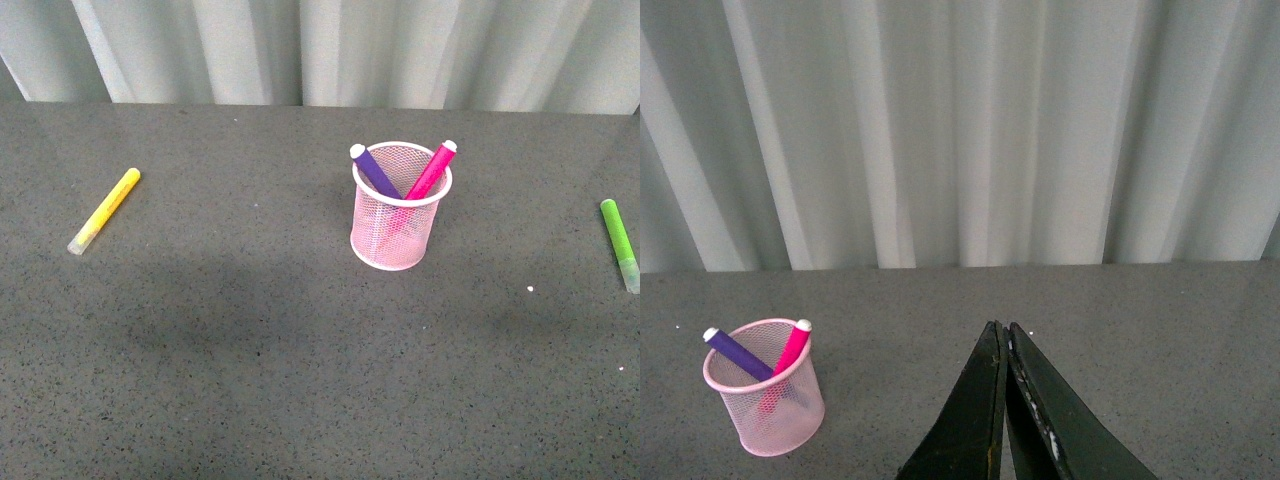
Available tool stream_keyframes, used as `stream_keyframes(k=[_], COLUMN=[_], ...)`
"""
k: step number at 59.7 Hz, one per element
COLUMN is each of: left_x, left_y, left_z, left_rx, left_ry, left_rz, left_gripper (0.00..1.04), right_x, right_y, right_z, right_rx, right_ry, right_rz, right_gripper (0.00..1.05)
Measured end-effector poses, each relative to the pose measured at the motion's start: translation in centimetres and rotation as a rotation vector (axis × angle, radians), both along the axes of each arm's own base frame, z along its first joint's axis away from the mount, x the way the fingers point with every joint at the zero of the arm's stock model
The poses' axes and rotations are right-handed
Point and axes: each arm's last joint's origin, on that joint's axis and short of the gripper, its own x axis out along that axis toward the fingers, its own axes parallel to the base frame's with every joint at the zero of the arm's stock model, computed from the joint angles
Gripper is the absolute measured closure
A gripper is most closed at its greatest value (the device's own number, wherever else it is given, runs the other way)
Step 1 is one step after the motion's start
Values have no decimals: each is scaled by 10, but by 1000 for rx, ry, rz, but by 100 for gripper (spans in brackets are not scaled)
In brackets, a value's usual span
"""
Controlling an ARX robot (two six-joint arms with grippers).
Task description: Insert purple and pink pens into pink cup
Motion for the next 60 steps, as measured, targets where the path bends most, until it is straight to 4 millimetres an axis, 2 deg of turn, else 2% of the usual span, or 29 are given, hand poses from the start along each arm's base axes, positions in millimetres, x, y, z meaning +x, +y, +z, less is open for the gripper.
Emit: stream_keyframes(k=[11, 21, 44, 60], left_x=[0, 0, 0, 0], left_y=[0, 0, 0, 0], left_z=[0, 0, 0, 0], left_rx=[0, 0, 0, 0], left_ry=[0, 0, -1, -1], left_rz=[0, 0, 0, 0], left_gripper=[7, 7, 7, 7], right_x=[-3, -14, -14, -14], right_y=[0, 0, 0, 0], right_z=[0, -3, -3, -3], right_rx=[0, 0, 0, 0], right_ry=[0, 8, 7, 7], right_rz=[0, 0, 0, 0], right_gripper=[101, 101, 101, 55])
